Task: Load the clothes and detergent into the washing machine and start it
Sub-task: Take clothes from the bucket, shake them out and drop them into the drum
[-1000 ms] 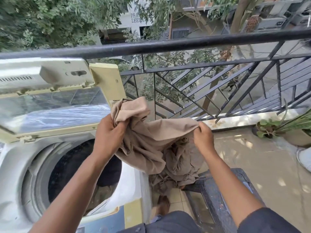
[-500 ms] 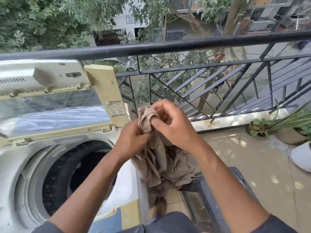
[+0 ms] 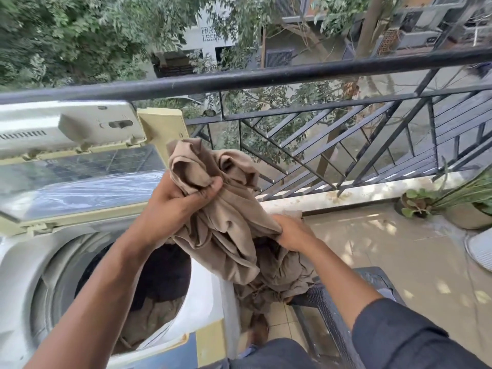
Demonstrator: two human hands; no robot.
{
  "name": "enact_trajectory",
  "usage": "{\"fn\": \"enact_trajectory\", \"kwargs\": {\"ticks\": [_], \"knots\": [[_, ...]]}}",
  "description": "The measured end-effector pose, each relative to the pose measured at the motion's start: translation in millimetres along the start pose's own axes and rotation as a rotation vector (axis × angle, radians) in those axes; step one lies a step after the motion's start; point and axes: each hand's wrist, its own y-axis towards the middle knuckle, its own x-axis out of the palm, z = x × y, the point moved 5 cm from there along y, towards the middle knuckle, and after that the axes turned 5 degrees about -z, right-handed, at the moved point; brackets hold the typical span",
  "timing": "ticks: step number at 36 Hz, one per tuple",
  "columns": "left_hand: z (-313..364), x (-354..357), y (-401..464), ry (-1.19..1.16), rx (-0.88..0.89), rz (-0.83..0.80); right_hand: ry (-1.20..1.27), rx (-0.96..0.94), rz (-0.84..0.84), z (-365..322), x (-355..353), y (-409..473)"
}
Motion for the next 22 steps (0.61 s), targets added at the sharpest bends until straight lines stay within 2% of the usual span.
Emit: {"fn": "enact_trajectory", "kwargs": {"ticks": [4,11,14,16,19,22], "knots": [[-1,-10,-6,0.019,-0.019,0.031,-0.002,0.194,0.047,28,-4,2],[-32,-25,-22,0.133,-0.095,0.153,0.118,0.272,0.298,53,-68,-18],[-46,-24,-20,0.175,-0.141,0.26,0.233,0.191,0.426,37,-100,-39],[-51,-20,-16,0.218,-0.168,0.318,0.335,0.127,0.453,22,-114,-47],[-52,-6,-8,0.295,-0.117,0.35,0.52,-0.035,0.371,-10,-119,-52],[-52,11,1,0.358,-0.032,0.296,0.647,-0.22,0.302,-44,-123,-63]]}}
